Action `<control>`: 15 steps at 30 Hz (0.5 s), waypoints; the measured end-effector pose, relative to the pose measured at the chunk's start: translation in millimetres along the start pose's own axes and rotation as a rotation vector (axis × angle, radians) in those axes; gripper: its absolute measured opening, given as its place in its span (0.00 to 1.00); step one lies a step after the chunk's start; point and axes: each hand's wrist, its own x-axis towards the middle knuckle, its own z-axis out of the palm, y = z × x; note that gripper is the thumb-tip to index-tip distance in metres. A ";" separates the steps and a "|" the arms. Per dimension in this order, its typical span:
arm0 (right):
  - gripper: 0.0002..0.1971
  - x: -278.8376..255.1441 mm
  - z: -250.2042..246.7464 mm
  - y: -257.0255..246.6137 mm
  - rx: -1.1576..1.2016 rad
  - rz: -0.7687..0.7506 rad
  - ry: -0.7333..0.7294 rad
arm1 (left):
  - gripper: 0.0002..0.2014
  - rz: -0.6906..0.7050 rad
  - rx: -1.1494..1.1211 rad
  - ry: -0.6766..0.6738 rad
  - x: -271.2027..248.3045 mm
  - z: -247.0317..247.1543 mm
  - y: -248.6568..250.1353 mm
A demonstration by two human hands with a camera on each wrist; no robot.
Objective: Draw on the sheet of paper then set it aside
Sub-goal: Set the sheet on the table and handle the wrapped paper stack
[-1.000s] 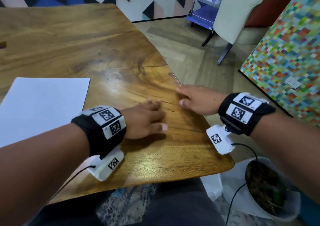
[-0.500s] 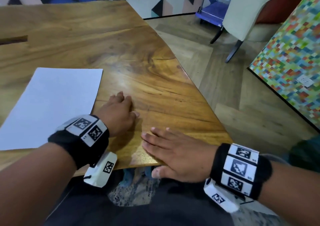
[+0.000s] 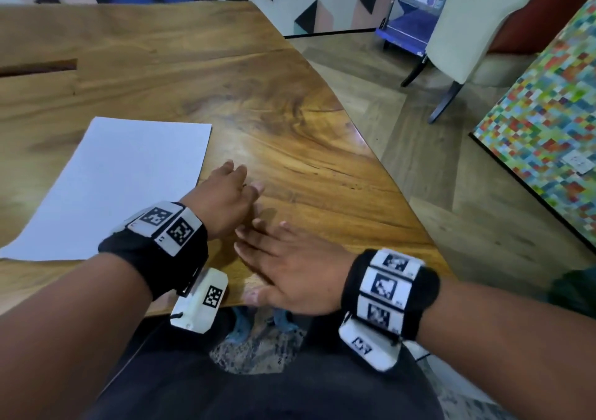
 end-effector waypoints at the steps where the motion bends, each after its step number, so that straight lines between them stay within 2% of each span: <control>1: 0.41 -0.5 -2.7 11.4 -0.007 0.022 0.000 | 0.27 -0.004 -0.006 -0.002 -2.6 -1.4 -0.2; 4: 0.39 -18.1 -14.0 59.5 0.005 0.178 -0.019 | 0.30 -0.024 -0.009 -0.009 -7.5 0.4 -7.9; 6: 0.40 -31.7 -20.8 84.8 0.033 0.277 -0.019 | 0.38 -0.046 0.109 -0.028 -12.7 11.0 -9.8; 7: 0.41 -37.3 -23.2 90.3 0.051 0.301 -0.015 | 0.40 -0.055 0.180 -0.020 -16.5 20.7 -5.9; 9: 0.41 -46.4 -23.8 86.7 0.073 0.298 -0.017 | 0.38 -0.082 0.192 0.037 -29.8 44.5 15.6; 11: 0.40 -55.3 -18.5 74.3 0.089 0.272 -0.027 | 0.39 -0.033 0.182 0.052 -42.8 64.2 44.6; 15: 0.38 -69.2 -8.9 75.9 0.142 0.296 0.000 | 0.37 0.166 0.193 -0.047 -45.3 85.7 71.8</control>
